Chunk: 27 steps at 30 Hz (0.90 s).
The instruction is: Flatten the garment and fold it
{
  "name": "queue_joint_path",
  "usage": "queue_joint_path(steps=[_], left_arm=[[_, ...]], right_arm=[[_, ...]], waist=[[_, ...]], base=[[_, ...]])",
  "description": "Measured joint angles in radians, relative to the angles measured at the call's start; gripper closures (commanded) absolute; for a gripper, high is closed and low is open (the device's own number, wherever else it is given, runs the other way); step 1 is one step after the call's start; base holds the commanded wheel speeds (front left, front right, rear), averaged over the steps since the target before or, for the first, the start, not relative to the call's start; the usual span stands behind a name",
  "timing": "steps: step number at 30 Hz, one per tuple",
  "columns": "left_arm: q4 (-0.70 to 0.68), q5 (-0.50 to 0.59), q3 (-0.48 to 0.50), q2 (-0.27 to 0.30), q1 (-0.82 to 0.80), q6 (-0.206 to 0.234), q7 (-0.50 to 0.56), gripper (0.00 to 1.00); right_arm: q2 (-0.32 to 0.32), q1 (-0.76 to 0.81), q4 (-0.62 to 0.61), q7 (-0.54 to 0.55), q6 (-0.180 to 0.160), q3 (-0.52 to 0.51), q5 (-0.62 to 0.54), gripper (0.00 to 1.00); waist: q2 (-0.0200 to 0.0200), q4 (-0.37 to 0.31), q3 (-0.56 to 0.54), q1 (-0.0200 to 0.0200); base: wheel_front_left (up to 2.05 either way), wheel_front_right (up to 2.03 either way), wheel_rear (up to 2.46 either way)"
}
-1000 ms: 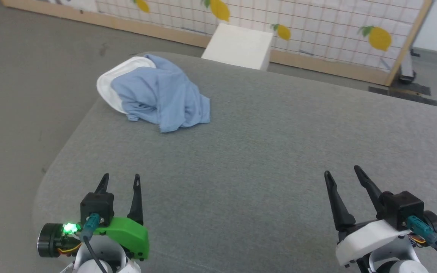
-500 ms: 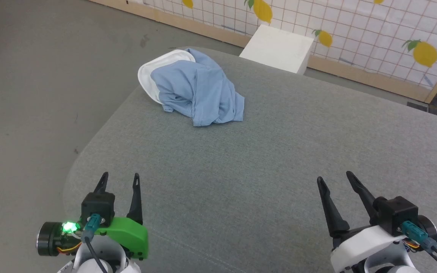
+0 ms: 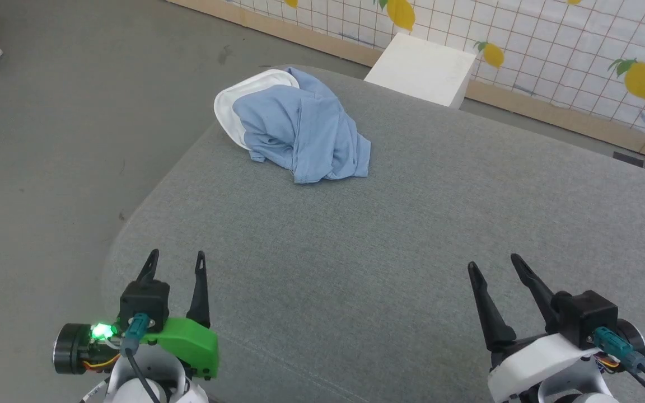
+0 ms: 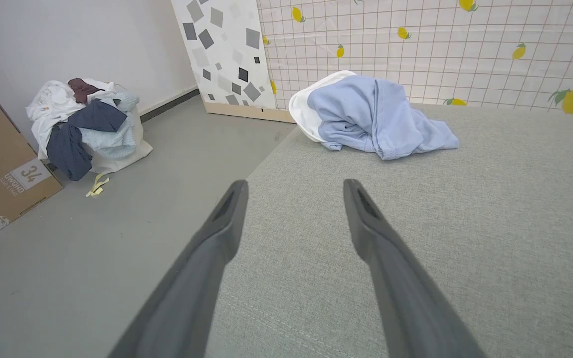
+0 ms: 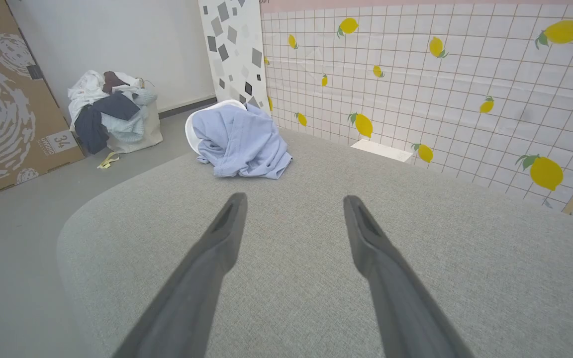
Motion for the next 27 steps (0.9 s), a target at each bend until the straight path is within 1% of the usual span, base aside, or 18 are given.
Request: queue_joint_path(steps=[5,7,11,13,15,17,21,25,27], left_arm=[[-0.001,-0.003,0.012,0.014,-0.003,0.005,0.000,0.00],[-0.001,-0.013,0.019,0.025,-0.005,0.005,0.018,0.00],[-0.013,-0.043,0.027,0.040,-0.016,-0.008,0.049,0.00],[-0.024,-0.049,0.031,0.058,-0.036,-0.028,0.064,0.00],[-0.035,-0.074,0.033,0.079,-0.059,-0.064,0.094,0.00],[-0.047,-0.096,0.040,0.109,-0.092,-0.095,0.123,0.00],[-0.067,-0.127,0.065,0.170,-0.184,-0.139,0.186,0.00],[-0.079,-0.165,0.073,0.251,-0.310,-0.182,0.252,0.00],[-0.076,-0.187,0.072,0.308,-0.384,-0.197,0.286,0.00]], right_arm=[[0.000,0.000,0.007,0.000,0.000,-0.001,0.001,0.00],[0.000,0.000,0.006,0.000,0.000,0.000,0.000,0.00],[0.000,-0.001,0.001,0.003,0.000,-0.009,-0.004,0.00],[0.000,-0.005,-0.006,0.008,0.000,-0.009,-0.011,0.00],[-0.002,-0.012,-0.017,0.008,0.000,-0.011,-0.015,0.00],[-0.004,-0.026,-0.033,0.009,0.000,-0.014,-0.023,0.00],[-0.014,-0.056,-0.073,0.014,0.000,-0.020,-0.040,0.00],[-0.032,-0.085,-0.109,0.016,0.000,-0.026,-0.056,0.00],[-0.038,-0.106,-0.121,0.016,0.000,-0.027,-0.061,0.00]], waist=[[0.0000,-0.012,-0.002,0.0000],[0.0000,-0.023,0.000,0.0000],[0.0000,-0.043,0.015,0.0000],[0.0000,-0.057,0.029,0.0000],[0.0000,-0.070,0.044,0.0000],[0.0000,-0.085,0.067,0.0000],[0.0000,-0.112,0.120,0.0000],[0.0000,-0.143,0.193,0.0000],[0.0000,-0.162,0.236,0.0000]], base=[[0.00,0.00,0.00],[0.00,0.00,0.00],[0.00,0.00,0.00],[0.00,0.00,0.00],[0.00,0.00,0.00],[0.00,0.00,0.00],[0.00,0.00,0.00],[0.00,0.00,0.00],[0.00,0.00,0.00]])
